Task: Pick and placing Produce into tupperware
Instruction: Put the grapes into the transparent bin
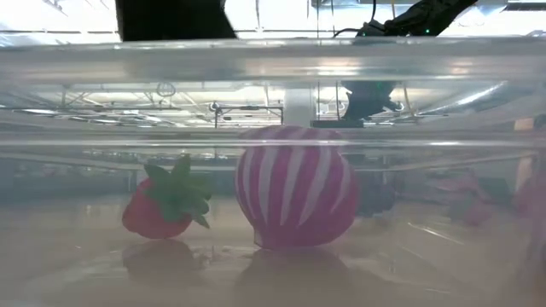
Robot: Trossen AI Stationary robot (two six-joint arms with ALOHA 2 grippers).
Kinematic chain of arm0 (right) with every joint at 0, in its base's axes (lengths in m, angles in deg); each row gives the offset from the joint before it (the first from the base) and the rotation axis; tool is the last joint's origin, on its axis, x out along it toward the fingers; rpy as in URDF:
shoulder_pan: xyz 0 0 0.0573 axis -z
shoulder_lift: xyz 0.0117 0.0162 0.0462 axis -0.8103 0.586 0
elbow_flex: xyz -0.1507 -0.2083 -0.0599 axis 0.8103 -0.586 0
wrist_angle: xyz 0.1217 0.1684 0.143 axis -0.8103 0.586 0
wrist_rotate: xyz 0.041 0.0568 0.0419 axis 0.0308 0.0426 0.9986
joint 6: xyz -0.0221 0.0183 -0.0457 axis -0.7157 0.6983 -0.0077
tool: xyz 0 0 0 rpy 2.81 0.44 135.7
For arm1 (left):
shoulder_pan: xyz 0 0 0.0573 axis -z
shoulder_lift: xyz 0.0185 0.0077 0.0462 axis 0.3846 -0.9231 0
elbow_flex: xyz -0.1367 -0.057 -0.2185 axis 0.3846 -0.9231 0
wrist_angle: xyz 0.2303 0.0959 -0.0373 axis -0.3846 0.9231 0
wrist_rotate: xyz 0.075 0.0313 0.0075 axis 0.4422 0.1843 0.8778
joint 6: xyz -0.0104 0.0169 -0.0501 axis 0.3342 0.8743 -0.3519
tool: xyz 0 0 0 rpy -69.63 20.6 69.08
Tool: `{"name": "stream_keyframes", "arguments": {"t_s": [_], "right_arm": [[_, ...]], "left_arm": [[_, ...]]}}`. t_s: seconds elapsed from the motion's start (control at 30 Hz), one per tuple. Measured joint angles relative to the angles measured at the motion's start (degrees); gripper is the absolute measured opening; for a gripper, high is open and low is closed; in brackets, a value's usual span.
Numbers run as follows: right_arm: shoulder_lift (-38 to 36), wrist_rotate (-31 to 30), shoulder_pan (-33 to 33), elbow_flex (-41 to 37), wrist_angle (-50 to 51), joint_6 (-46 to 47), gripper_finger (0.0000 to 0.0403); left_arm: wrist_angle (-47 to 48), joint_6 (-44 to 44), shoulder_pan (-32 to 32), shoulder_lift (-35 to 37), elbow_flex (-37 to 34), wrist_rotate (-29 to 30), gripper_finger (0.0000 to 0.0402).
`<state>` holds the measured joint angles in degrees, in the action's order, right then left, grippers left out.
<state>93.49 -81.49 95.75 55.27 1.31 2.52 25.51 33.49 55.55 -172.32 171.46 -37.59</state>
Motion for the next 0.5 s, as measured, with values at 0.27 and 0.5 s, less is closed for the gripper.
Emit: {"name": "stream_keyframes", "arguments": {"t_s": [0.27, 0.5], "right_arm": [[-0.01, 0.13, -0.08, 0.00, -0.02, -0.01, 0.0187], [0.01, 5.16, -0.48, 0.00, -0.74, -0.77, 0.0187]], "left_arm": [[9.85, 10.41, 0.12, 6.57, 0.00, 6.68, 0.0287], [27.37, 22.27, -1.38, 11.60, 0.00, 21.36, 0.0267]]}}
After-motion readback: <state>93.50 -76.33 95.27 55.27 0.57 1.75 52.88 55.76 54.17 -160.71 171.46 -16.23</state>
